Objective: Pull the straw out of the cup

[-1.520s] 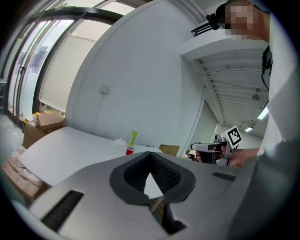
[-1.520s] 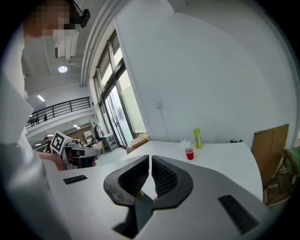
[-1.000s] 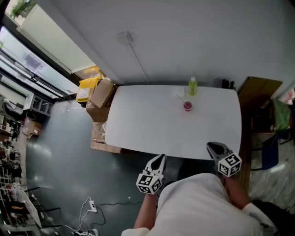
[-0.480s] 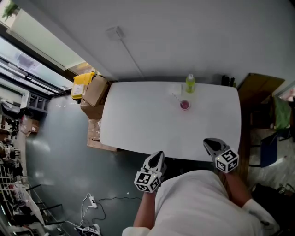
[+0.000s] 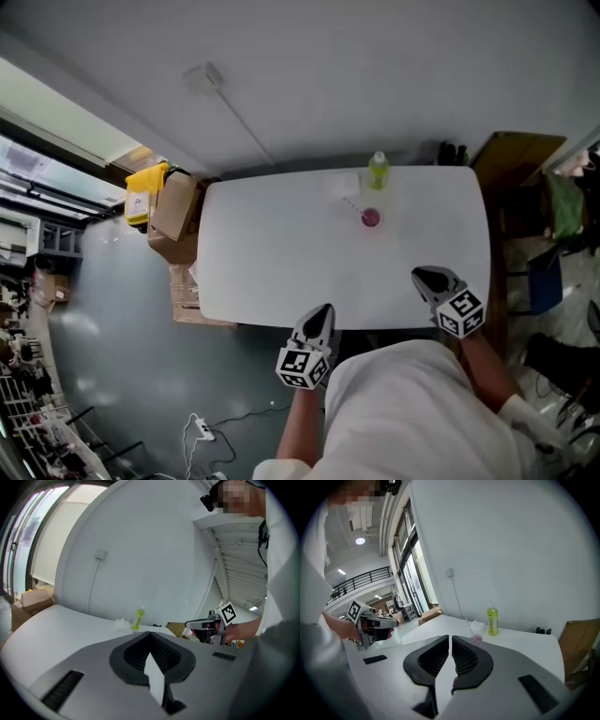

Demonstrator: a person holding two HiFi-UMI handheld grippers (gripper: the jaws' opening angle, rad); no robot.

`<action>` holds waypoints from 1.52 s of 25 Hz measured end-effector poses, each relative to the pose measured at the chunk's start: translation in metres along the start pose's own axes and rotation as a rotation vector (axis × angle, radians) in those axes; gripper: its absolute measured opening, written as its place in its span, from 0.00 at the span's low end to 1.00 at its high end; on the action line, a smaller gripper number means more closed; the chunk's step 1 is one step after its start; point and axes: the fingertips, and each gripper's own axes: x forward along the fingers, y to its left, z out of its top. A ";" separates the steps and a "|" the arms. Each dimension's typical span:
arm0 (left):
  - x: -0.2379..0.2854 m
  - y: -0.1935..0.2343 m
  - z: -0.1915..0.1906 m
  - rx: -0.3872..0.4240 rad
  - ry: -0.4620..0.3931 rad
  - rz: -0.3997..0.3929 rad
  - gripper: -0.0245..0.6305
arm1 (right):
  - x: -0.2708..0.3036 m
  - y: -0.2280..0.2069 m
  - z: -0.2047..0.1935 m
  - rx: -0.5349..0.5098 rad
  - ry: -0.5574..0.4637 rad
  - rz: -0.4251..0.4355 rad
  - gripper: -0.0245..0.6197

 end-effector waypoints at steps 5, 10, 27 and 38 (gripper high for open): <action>0.019 0.020 0.004 0.020 0.044 -0.052 0.04 | 0.030 -0.011 0.017 -0.025 0.012 -0.048 0.10; 0.037 0.039 0.006 -0.007 0.064 -0.097 0.04 | 0.067 -0.020 0.030 -0.053 0.046 -0.062 0.10; 0.069 0.096 0.004 -0.073 0.110 -0.147 0.04 | 0.175 -0.045 0.028 -0.132 0.229 -0.110 0.19; 0.072 0.124 -0.003 -0.101 0.129 -0.146 0.04 | 0.243 -0.068 0.010 -0.203 0.340 -0.119 0.27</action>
